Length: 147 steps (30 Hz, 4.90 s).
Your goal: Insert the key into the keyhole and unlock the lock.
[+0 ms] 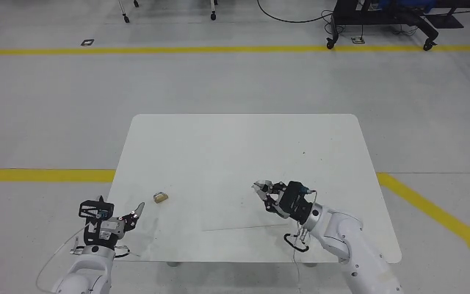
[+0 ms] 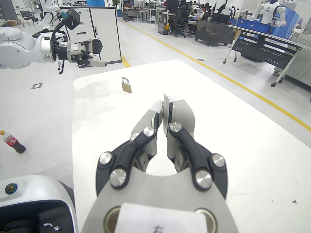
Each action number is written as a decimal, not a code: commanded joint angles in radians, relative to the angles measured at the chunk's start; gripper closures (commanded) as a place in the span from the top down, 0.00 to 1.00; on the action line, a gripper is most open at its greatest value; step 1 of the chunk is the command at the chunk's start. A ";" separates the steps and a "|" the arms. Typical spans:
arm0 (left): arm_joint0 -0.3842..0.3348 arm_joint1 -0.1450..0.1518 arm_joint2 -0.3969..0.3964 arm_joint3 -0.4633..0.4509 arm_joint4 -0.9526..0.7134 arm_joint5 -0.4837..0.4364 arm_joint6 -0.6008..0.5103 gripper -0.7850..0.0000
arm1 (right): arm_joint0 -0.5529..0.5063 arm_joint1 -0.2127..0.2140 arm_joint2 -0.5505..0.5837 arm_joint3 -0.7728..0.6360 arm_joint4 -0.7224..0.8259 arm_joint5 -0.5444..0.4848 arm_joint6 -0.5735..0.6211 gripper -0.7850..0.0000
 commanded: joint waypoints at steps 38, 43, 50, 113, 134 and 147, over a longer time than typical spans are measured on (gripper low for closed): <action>-0.307 -0.027 0.270 0.073 -1.962 -0.158 -0.791 0.89 | 0.287 -0.061 -0.321 0.417 1.117 -0.312 0.308 0.00; -0.359 -0.039 0.339 0.108 -1.877 -0.212 -0.725 0.76 | 0.317 -0.062 -0.349 0.449 1.233 -0.286 0.404 0.00; -0.372 -0.045 0.373 0.112 -1.715 -0.281 -0.635 0.60 | 0.335 -0.061 -0.355 0.476 1.297 -0.248 0.479 0.00; -0.334 -0.033 0.336 0.103 -1.324 -0.290 -0.539 0.00 | 0.322 -0.032 -0.253 0.428 1.526 0.010 0.900 0.48; -0.351 -0.023 0.359 0.128 -1.366 -0.303 -0.676 0.00 | 0.398 -0.044 -0.326 0.520 1.696 0.207 1.191 0.18; -0.342 -0.020 0.359 0.137 -1.359 -0.310 -0.644 0.83 | 0.409 -0.053 -0.352 0.533 1.716 0.209 1.239 0.00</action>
